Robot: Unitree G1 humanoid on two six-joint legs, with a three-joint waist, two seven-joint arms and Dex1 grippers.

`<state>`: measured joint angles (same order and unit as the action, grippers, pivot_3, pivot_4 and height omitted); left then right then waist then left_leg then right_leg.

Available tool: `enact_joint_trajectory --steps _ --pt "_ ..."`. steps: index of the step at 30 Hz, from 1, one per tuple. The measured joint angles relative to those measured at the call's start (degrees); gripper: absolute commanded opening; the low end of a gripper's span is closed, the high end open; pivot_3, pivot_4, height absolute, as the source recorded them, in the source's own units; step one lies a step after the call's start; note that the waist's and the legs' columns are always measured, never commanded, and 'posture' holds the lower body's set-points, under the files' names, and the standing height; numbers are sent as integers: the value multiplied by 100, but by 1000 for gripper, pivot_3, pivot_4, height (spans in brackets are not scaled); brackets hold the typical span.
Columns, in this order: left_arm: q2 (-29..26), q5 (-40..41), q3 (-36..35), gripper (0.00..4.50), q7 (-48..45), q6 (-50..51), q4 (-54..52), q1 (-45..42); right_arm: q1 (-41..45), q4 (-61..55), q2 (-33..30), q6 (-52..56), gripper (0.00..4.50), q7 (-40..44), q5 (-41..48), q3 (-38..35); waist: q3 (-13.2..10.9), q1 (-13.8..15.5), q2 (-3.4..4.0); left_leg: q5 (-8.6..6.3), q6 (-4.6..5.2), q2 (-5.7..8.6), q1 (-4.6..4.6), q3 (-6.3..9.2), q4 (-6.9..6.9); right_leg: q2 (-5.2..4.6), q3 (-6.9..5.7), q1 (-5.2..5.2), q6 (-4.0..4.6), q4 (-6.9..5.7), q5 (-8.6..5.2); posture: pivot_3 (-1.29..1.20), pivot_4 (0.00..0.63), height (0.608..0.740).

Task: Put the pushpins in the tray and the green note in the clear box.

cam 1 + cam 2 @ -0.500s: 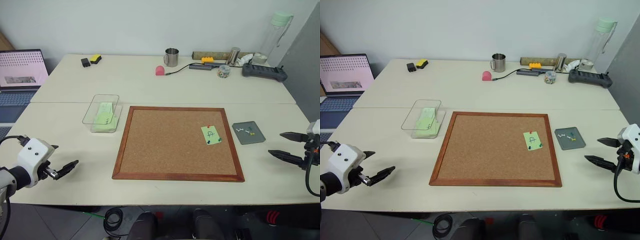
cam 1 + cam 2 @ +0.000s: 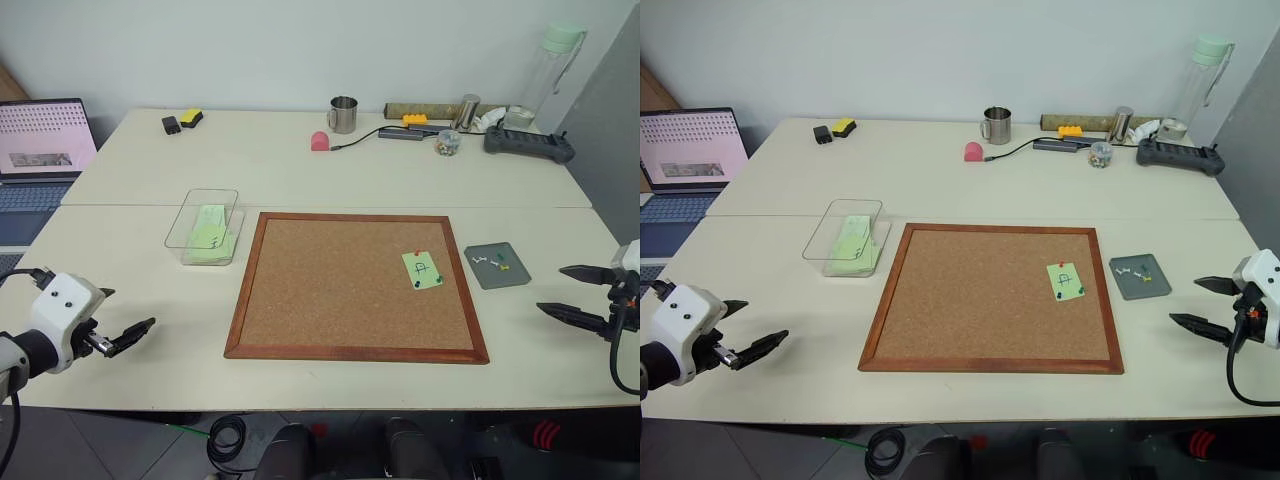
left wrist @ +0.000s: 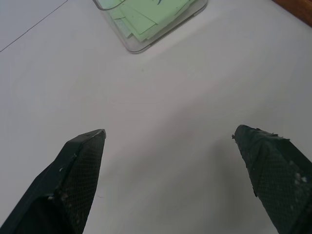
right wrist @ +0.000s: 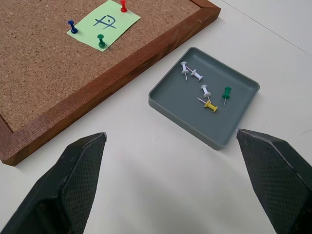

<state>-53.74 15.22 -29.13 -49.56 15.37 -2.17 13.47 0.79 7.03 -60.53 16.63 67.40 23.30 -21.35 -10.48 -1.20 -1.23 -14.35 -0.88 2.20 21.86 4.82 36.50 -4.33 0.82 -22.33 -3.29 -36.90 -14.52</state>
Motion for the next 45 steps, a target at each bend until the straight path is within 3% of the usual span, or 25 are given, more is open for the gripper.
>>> enact_joint_trajectory --steps 17,20,23,27,30,32,33,38,45 --pt "6 48 2 4500 -269 -67 72 -143 97 -22 62 -4 4464 -36 -6 35 0 0 0 0 0 0 -1 0 0 2 0 0 0 -1 1 0 150 740" --pt "12 181 8 4105 -376 40 15 -257 97 -93 101 8 4500 -45 5 35 0 1 0 0 0 0 0 0 1 3 0 0 -1 -1 2 0 150 740" --pt "9 291 148 3336 -536 149 -290 -374 96 -294 189 40 4500 -108 28 36 0 1 0 0 0 2 0 -2 1 5 1 1 -2 -1 2 0 150 740" --pt "62 400 1022 2494 -618 449 -1109 -964 46 -747 384 232 4500 -215 97 127 0 36 0 0 0 3 4 0 13 9 1 3 -10 -3 8 0 150 740" --pt "320 535 1727 1724 -609 689 -1661 -1632 72 -1134 501 432 4500 -291 234 255 -1 91 1 0 0 8 5 -4 19 10 7 4 -16 -2 12 0 150 740" --pt "544 550 2197 1445 -595 828 -1819 -2012 113 -1367 545 554 4500 -357 288 289 -1 96 2 0 0 7 6 -6 19 13 8 2 -17 -3 12 0 150 740" --pt "675 544 2387 1065 -580 894 -1805 -2192 132 -1419 549 625 4500 -386 310 302 -1 97 2 0 0 7 4 -5 20 13 7 4 -17 -4 13 0 150 740" --pt "1650 322 3470 71 -422 883 -1392 -3100 710 -1636 748 903 4500 -506 388 732 -2 94 1 0 0 9 6 -4 36 17 8 8 -22 -7 15 0 150 740" --pt "2777 -268 4359 8 -200 273 -85 -3637 1888 -1020 1278 866 4500 -659 147 1501 -3 94 -1 1 0 12 12 -4 41 19 7 5 -24 -8 18 0 150 740"
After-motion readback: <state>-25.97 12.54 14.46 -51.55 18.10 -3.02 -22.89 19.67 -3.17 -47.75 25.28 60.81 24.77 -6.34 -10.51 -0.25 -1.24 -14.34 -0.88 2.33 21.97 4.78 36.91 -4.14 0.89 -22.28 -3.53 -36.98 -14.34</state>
